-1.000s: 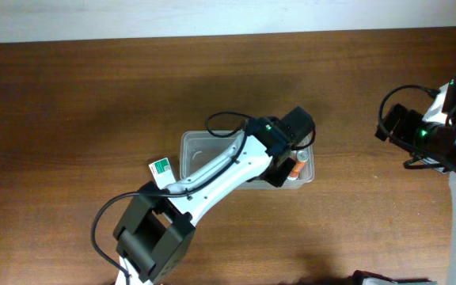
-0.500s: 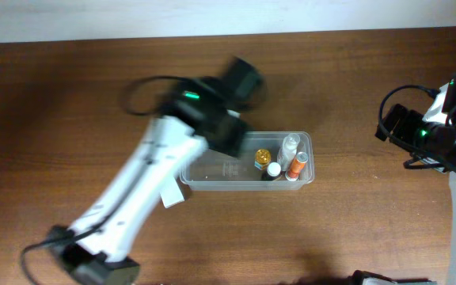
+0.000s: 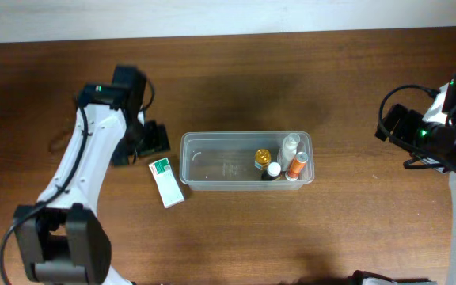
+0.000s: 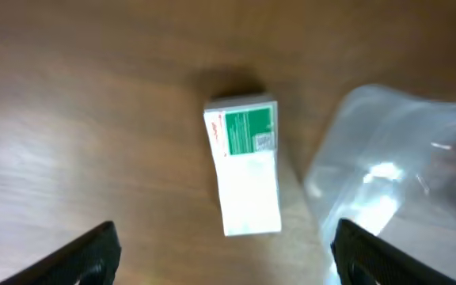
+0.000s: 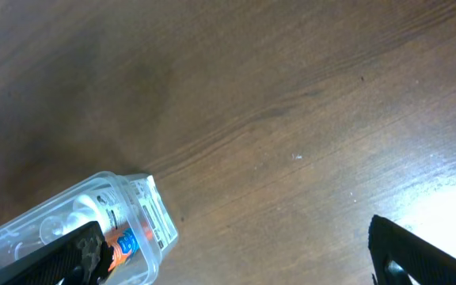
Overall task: Pack container
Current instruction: 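Move the left gripper to the white-green box and grasp it, then lift the white-green box and lower it flat into the container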
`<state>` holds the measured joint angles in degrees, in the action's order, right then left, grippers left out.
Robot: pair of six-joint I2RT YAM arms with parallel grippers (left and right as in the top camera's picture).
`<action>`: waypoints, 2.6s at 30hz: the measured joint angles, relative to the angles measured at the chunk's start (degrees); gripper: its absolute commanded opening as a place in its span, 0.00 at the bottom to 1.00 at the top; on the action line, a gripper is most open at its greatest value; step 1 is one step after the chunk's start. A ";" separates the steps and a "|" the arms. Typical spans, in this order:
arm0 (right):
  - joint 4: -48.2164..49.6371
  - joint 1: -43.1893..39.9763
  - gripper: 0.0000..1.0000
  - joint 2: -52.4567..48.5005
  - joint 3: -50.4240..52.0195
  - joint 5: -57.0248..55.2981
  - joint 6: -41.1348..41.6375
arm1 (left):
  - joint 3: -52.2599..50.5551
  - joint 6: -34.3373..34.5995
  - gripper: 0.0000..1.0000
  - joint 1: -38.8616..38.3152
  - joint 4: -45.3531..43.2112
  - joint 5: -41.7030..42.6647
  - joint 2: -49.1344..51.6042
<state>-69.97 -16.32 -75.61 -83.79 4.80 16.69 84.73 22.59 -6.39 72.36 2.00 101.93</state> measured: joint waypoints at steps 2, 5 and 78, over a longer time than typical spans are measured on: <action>-0.02 0.00 0.98 0.00 0.00 0.00 0.02 | -5.55 0.63 0.79 1.53 -3.50 3.21 0.20; 0.02 0.00 0.98 0.00 0.00 -0.02 0.02 | -11.61 1.11 0.79 2.34 -8.00 6.38 0.28; 0.00 0.00 0.98 0.00 0.00 -0.02 0.02 | 23.87 -38.18 0.37 -22.25 -4.46 0.98 11.41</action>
<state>-69.97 -16.32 -75.61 -83.79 4.78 16.71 108.60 -15.59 -28.64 67.90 2.98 113.34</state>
